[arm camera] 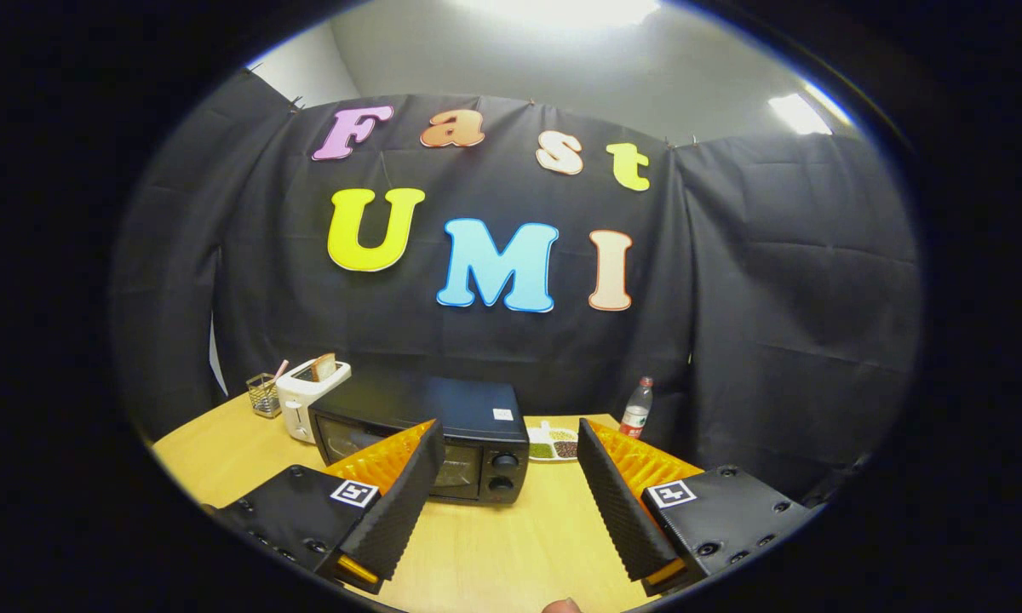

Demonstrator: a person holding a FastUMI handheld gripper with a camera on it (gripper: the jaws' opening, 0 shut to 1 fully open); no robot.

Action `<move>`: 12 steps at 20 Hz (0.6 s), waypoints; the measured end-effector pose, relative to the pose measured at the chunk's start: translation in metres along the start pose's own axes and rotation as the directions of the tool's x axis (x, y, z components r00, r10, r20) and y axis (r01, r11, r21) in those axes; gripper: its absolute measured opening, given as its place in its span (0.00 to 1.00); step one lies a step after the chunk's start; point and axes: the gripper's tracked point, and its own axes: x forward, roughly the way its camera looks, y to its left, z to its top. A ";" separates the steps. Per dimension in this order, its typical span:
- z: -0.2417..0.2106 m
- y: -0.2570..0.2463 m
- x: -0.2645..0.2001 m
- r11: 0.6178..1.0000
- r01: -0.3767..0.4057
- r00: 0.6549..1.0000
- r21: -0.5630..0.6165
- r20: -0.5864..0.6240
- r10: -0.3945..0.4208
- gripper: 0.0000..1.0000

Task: Open the toaster oven, put the food inside, and close the toaster oven door.

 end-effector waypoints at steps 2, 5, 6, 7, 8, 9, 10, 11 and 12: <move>-0.002 -0.009 -0.008 1.000 0.016 1.000 -0.009 0.004 -0.016 0.99; -0.006 -0.015 -0.017 1.000 0.027 1.000 0.005 0.005 -0.027 0.99; -0.007 -0.017 -0.018 1.000 0.027 1.000 0.009 0.005 -0.027 0.99; -0.008 -0.019 -0.018 0.999 0.031 1.000 0.010 0.005 -0.031 0.99; -0.008 -0.023 -0.018 0.999 0.034 0.999 0.011 0.007 -0.034 0.99; -0.007 -0.023 -0.018 0.999 0.032 0.999 0.013 0.007 -0.032 0.99; -0.006 -0.023 -0.017 0.999 0.029 1.000 0.020 0.008 -0.029 0.99; -0.003 -0.022 -0.017 0.999 0.025 1.000 0.027 0.013 -0.026 0.99; -0.002 -0.021 -0.017 0.999 0.020 1.000 0.034 0.018 -0.021 0.99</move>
